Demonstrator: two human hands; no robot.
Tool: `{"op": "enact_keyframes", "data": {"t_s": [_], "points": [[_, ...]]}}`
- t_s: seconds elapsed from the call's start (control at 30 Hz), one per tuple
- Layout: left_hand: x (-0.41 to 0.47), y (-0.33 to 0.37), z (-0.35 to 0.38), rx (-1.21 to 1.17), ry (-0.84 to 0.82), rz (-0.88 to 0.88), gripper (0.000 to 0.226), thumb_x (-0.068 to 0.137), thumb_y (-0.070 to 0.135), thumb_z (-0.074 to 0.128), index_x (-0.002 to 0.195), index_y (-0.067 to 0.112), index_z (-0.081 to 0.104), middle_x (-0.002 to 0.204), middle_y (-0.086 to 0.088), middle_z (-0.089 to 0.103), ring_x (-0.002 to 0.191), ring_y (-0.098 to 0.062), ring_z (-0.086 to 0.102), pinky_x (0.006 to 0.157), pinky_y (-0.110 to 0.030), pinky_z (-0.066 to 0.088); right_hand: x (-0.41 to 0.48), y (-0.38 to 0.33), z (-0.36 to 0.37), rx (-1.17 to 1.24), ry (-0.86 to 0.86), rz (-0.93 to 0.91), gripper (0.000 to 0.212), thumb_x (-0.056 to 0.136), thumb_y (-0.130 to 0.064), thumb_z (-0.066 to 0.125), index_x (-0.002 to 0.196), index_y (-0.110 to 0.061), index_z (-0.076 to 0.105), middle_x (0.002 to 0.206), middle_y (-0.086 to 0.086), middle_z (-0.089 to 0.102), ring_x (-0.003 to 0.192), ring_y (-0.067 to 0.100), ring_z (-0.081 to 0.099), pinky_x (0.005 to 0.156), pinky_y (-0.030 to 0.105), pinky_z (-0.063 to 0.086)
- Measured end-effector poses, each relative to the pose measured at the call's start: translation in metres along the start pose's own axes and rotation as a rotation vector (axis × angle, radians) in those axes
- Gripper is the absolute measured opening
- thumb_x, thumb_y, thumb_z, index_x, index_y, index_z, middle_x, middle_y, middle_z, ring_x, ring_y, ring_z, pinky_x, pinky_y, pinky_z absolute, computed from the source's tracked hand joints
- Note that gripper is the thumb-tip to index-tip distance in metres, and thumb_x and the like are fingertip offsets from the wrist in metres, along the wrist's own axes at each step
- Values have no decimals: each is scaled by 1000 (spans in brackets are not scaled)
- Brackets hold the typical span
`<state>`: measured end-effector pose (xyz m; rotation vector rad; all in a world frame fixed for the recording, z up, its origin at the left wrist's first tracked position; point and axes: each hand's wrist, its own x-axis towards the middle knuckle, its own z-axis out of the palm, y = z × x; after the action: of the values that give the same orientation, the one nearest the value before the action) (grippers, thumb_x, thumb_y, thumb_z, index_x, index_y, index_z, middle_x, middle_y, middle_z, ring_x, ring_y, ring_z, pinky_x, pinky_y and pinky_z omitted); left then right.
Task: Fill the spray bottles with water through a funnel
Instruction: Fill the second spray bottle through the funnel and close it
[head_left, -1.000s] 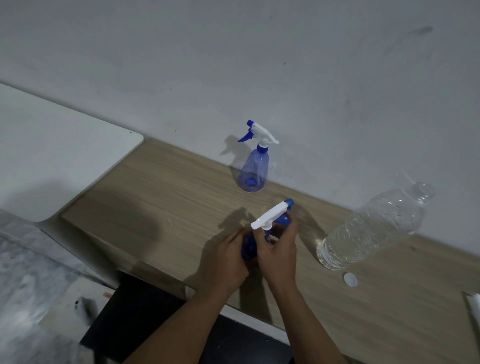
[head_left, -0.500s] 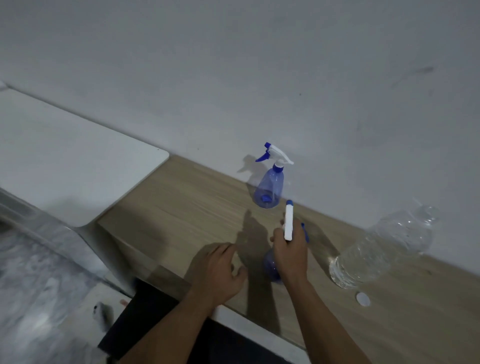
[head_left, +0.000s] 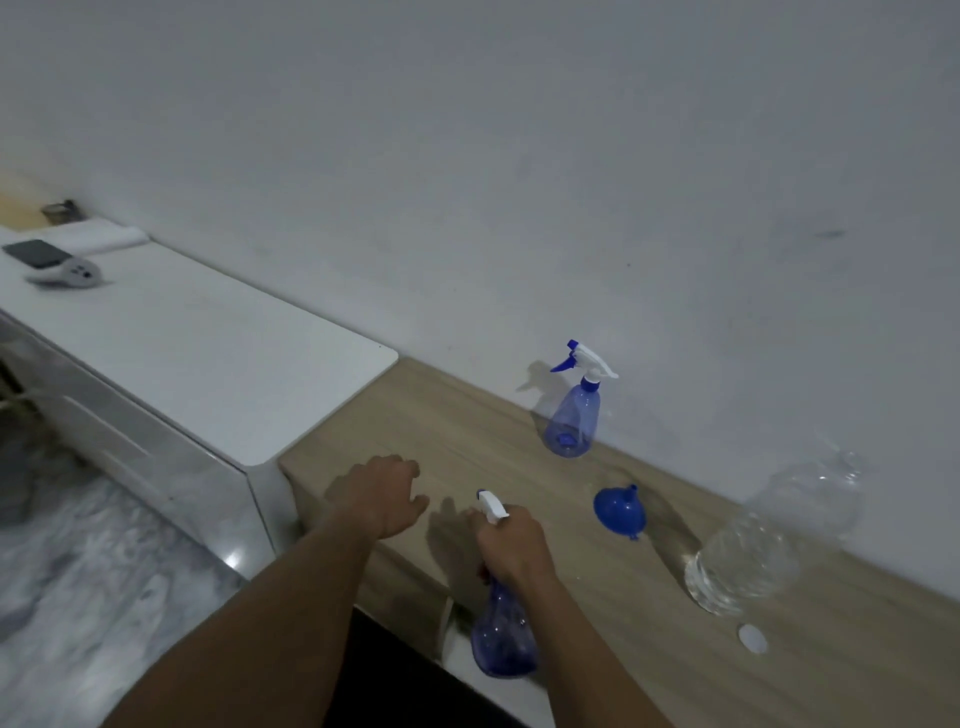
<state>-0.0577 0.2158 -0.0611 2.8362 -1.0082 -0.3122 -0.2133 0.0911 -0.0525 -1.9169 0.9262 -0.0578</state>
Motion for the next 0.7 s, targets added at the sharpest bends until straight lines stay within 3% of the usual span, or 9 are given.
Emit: {"op": "enact_keyframes", "data": {"t_s": [0.13,0.3,0.43,0.63,0.7], "points": [[-6,-5,-3,27,-43,-4,56,91,56,52,137,24,51,137,-2,55,124,-24,53,103,-42,44,-8,0,8,-57,-24,39,30,87,-46,52,82,-19,65,72,5,74,59,25,73,71,41,62],[-15,-9,-7,21,-64,-20,56,92,54,53,139,24,50,139,-3,54,125,-25,52,104,-44,43,-8,12,13,-93,13,96,46,72,-65,50,87,-22,57,90,5,74,79,28,73,79,45,61],[-19,-9,-12,34,-49,-16,53,93,50,53,139,24,49,138,-3,55,125,-26,51,104,-44,41,-13,11,12,-91,46,89,56,66,-69,49,95,-22,61,84,6,74,71,27,73,73,43,62],[-24,-7,-16,30,-71,-22,53,94,48,53,141,24,47,141,-3,53,128,-26,49,106,-43,40,-23,3,7,-23,58,57,38,81,-57,56,89,-21,64,73,2,73,56,21,71,66,40,62],[-25,-6,-17,28,-69,-18,53,94,48,53,141,24,47,141,-3,53,128,-26,50,105,-43,40,-25,4,7,-25,71,64,47,75,-64,55,93,-21,63,76,3,74,60,22,72,68,41,62]]}}
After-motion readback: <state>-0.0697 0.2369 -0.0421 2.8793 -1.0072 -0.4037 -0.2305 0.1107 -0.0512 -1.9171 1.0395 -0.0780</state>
